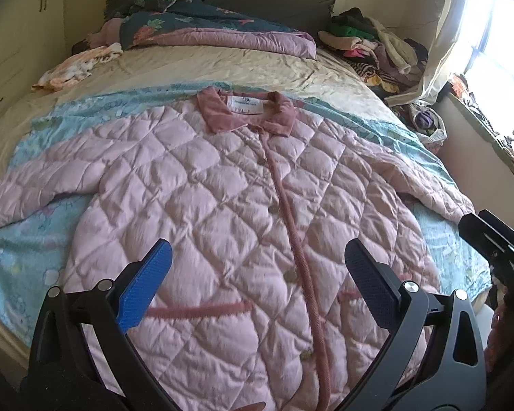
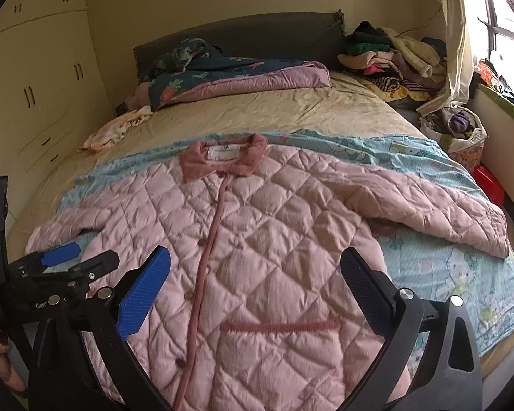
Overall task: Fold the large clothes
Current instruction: 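Move the right tool to the jacket sleeve cuff and close on it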
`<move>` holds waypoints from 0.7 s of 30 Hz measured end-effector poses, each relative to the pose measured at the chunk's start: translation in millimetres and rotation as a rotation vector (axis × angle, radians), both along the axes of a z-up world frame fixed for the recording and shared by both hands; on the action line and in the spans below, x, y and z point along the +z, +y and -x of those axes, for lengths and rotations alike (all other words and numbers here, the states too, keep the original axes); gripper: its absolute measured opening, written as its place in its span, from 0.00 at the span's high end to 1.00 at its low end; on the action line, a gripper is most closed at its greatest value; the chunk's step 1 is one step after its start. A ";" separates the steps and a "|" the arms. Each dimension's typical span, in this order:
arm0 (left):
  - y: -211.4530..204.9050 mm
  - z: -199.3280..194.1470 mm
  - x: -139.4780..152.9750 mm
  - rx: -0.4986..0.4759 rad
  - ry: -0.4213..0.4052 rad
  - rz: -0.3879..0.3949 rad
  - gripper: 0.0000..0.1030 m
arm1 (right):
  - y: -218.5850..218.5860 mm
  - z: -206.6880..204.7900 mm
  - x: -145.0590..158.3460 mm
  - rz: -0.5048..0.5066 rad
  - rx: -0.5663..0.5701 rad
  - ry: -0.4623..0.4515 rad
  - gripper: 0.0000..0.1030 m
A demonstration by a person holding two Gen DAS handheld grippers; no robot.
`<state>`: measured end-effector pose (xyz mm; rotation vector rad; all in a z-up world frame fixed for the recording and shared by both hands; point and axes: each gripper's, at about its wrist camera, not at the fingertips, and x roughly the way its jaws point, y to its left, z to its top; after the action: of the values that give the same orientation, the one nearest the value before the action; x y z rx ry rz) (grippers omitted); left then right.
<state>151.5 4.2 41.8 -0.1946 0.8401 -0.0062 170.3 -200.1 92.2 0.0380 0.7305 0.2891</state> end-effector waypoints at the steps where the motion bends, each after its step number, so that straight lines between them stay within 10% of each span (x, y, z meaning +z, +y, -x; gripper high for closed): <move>1: -0.7 -3.4 2.0 -0.002 -0.004 0.001 0.08 | -0.7 -4.2 2.4 -0.005 -0.005 -0.004 0.04; 21: -8.2 -81.7 16.4 -0.001 0.000 0.005 0.08 | -42.1 -76.4 25.1 -0.059 -0.139 -0.042 0.04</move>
<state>233.2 -3.9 58.2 -0.1991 0.8401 -0.0091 246.7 -242.2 117.3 0.1378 0.6743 0.1782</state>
